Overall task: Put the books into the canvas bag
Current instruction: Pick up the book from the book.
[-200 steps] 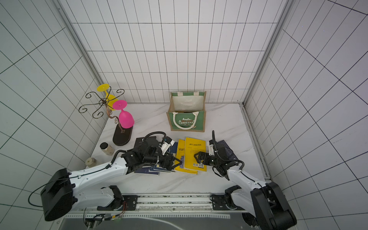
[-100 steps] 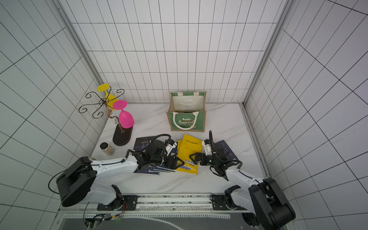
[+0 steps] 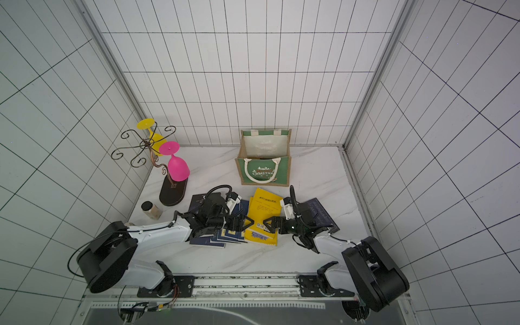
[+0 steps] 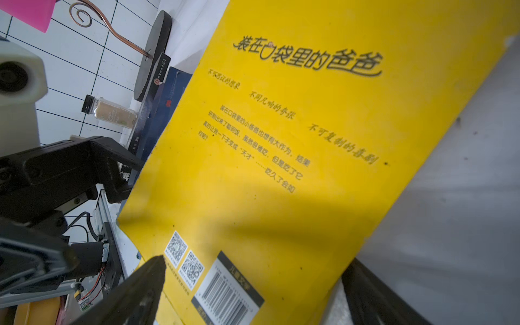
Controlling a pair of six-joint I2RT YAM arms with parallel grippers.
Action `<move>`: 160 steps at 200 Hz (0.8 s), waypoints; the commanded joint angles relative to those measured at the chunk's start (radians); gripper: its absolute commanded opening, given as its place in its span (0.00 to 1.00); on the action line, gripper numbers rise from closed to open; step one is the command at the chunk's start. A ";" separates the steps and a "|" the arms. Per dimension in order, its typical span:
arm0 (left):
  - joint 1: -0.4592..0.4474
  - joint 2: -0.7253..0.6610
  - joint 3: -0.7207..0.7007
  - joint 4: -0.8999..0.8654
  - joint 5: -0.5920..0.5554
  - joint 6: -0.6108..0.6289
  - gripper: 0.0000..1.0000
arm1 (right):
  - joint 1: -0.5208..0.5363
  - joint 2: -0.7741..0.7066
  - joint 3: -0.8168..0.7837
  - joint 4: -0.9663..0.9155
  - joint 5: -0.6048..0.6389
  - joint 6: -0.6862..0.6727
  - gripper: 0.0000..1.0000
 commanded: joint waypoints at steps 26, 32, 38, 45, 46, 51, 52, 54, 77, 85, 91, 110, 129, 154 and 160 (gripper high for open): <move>0.006 0.009 0.004 0.036 0.114 0.029 0.84 | 0.039 0.019 0.018 0.089 -0.048 0.011 0.98; 0.006 0.011 0.006 0.037 0.117 0.028 0.82 | 0.043 0.020 0.020 0.096 -0.052 0.011 0.98; 0.006 0.011 0.007 0.036 0.118 0.029 0.80 | 0.046 0.022 0.024 0.098 -0.053 0.010 0.98; 0.006 0.007 0.009 0.030 0.113 0.030 0.75 | 0.050 0.022 0.026 0.099 -0.050 0.011 0.98; 0.006 0.006 0.009 0.029 0.112 0.030 0.74 | 0.051 0.022 0.026 0.100 -0.050 0.012 0.98; 0.007 0.001 0.009 0.024 0.107 0.030 0.70 | 0.053 0.023 0.027 0.100 -0.048 0.010 0.98; 0.007 0.001 0.009 0.023 0.106 0.029 0.69 | 0.053 0.023 0.027 0.100 -0.048 0.010 0.98; 0.007 -0.002 0.010 0.021 0.104 0.030 0.67 | 0.055 0.022 0.028 0.101 -0.047 0.010 0.98; 0.008 -0.031 0.024 -0.029 0.066 0.047 0.46 | 0.057 0.029 0.025 0.107 -0.042 0.010 0.98; 0.007 -0.036 0.032 -0.049 0.054 0.059 0.38 | 0.059 0.033 0.025 0.109 -0.042 0.010 0.98; 0.008 -0.037 0.039 -0.060 0.050 0.066 0.32 | 0.059 0.034 0.025 0.110 -0.042 0.011 0.98; 0.010 -0.033 0.053 -0.075 0.060 0.079 0.14 | 0.061 0.031 0.023 0.114 -0.045 0.009 0.98; 0.011 -0.029 0.062 -0.078 0.066 0.077 0.05 | 0.062 0.021 0.023 0.113 -0.051 0.003 0.98; 0.010 -0.046 0.077 -0.102 0.041 0.088 0.00 | 0.063 -0.001 0.028 0.081 -0.033 -0.017 0.98; 0.010 -0.050 0.081 -0.110 0.035 0.096 0.00 | 0.060 -0.009 0.029 0.074 -0.026 -0.021 0.98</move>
